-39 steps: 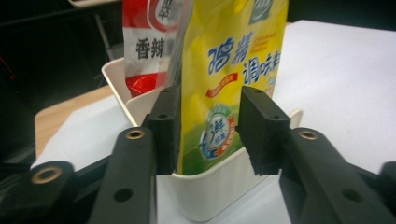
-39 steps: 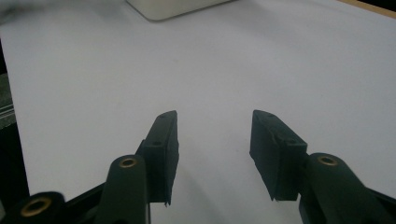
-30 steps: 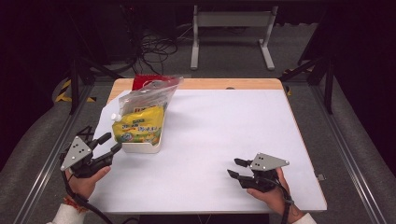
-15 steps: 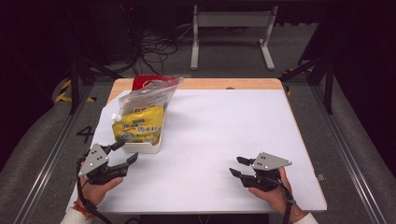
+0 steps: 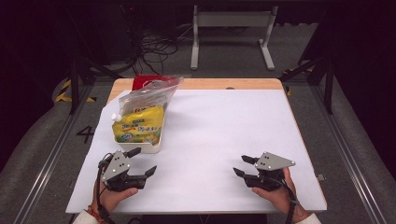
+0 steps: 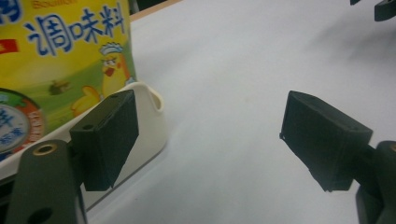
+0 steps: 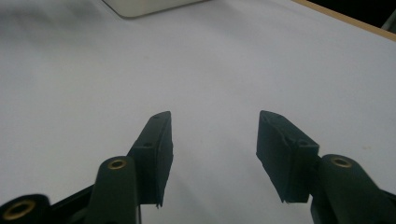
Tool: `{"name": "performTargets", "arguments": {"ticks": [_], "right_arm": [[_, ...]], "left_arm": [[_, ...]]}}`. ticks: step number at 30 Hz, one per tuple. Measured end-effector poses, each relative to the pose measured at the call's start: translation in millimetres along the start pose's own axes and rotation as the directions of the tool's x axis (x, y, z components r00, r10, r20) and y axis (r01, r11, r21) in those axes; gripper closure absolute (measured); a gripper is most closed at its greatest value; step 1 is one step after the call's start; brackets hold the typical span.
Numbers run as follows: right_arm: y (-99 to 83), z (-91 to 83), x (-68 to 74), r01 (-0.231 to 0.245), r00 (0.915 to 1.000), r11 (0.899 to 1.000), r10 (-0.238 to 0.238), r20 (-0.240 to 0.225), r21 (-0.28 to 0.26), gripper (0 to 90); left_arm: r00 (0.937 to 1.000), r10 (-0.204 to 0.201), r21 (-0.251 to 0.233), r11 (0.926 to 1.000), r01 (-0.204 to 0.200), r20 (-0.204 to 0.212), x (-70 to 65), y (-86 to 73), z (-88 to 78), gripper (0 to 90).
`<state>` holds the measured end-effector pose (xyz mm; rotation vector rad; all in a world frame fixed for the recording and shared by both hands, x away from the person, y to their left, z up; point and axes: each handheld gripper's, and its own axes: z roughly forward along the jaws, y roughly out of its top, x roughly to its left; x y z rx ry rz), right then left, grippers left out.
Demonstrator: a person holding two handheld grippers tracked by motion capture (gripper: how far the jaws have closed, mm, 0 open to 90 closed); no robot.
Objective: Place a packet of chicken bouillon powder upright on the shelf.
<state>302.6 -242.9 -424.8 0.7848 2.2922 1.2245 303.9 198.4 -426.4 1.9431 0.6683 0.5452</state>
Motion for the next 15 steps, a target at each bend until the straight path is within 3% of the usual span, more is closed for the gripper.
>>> {"name": "performTargets", "arguments": {"ticks": [7,11,15], "right_arm": [[-5.0,-2.0,-4.7,-0.008,0.999,1.0,0.007,0.044,0.024,34.6],[-10.7,-2.3,-6.0,0.037,0.9942,0.997,-0.044,0.098,0.074,28.1],[-17.6,-5.9,-10.3,0.053,0.9875,0.993,-0.067,0.142,0.101,22.0]], "left_arm": [[0.9995,0.013,0.019,0.9997,-0.014,0.03,-8.8,1.1,6.9,13.8],[0.9984,0.016,0.034,0.9993,-0.017,0.054,-12.5,1.1,10.9,13.0],[0.9976,0.024,0.048,0.9985,-0.028,0.065,-12.4,0.8,15.9,12.3]]}}
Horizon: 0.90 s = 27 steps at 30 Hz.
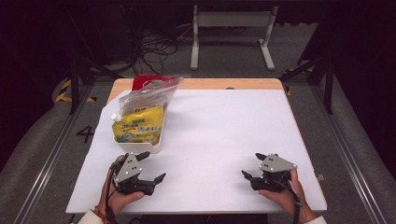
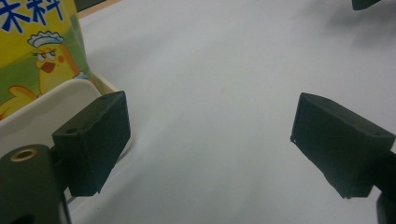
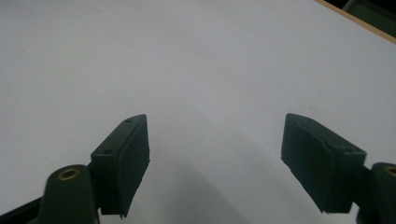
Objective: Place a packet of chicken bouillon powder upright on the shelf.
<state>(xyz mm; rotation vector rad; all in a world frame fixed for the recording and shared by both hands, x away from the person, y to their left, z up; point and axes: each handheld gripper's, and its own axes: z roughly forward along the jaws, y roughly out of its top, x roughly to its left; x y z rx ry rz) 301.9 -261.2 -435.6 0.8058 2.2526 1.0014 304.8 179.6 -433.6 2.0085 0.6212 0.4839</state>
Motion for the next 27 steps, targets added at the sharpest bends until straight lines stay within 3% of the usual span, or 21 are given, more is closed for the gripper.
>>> {"name": "performTargets", "arguments": {"ticks": [4,12,17,27], "right_arm": [[-4.9,-3.1,-3.3,0.003,0.9997,1.0,-0.003,0.023,0.004,17.6],[-15.9,-16.4,-11.8,-0.058,0.9981,0.998,0.058,0.02,-0.028,10.6],[-20.3,-23.3,-11.8,-0.057,0.9972,0.997,0.06,0.045,-0.054,12.2],[-21.5,-22.2,-9.1,-0.068,0.9958,0.997,0.071,0.058,-0.042,12.0]], "left_arm": [[1.0,0.004,0.019,0.9998,-0.004,0.009,1.2,-0.2,4.8,12.1],[1.0,0.006,0.03,0.9995,-0.006,0.007,4.1,-0.4,8.4,11.6],[1.0,0.0,0.02,0.9998,0.0,-0.001,4.4,0.0,8.3,11.5],[1.0,-0.005,0.029,0.9996,0.005,0.003,8.7,-4.8,6.4,11.4]]}}
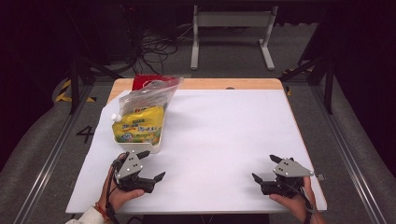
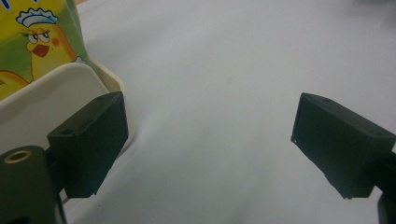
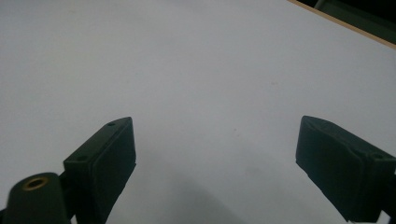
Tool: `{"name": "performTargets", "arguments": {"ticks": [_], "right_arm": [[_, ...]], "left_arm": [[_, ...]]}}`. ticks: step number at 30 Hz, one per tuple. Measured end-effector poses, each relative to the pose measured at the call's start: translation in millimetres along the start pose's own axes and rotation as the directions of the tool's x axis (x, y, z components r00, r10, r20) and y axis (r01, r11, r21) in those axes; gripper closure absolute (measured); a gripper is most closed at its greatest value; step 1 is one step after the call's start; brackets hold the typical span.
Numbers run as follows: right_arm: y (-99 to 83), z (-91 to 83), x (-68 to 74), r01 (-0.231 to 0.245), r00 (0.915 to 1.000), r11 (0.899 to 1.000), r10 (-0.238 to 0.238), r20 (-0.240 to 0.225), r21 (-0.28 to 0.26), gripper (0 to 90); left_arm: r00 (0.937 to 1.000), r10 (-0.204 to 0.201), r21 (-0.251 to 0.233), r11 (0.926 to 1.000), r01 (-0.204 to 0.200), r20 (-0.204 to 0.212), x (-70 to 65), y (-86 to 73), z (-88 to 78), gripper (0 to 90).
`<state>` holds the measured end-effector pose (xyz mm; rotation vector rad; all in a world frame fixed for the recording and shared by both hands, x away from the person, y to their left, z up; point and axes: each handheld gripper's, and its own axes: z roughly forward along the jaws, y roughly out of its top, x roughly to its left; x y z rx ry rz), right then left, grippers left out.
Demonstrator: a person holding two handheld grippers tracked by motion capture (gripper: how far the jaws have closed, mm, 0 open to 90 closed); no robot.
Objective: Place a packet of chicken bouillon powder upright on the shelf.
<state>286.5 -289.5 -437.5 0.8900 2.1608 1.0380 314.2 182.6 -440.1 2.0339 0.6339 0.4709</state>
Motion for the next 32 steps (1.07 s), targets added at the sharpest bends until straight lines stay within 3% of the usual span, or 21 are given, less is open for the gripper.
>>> {"name": "performTargets", "arguments": {"ticks": [15,19,32], "right_arm": [[-2.2,3.2,-1.2,-0.007,1.0,1.0,0.007,-0.002,0.006,10.3],[-2.9,1.8,-2.9,-0.013,0.9999,1.0,0.013,0.01,-0.005,11.2],[-3.6,2.2,-4.0,-0.035,0.9993,0.999,0.035,0.015,-0.01,12.9]], "left_arm": [[0.9999,0.0,0.039,0.9992,-0.001,0.017,0.7,-1.1,9.0,7.9],[0.9996,0.02,0.059,0.9981,-0.021,0.019,0.9,-0.6,13.6,7.8],[0.999,0.022,0.068,0.9974,-0.025,0.038,-2.2,1.3,18.1,6.0]]}}
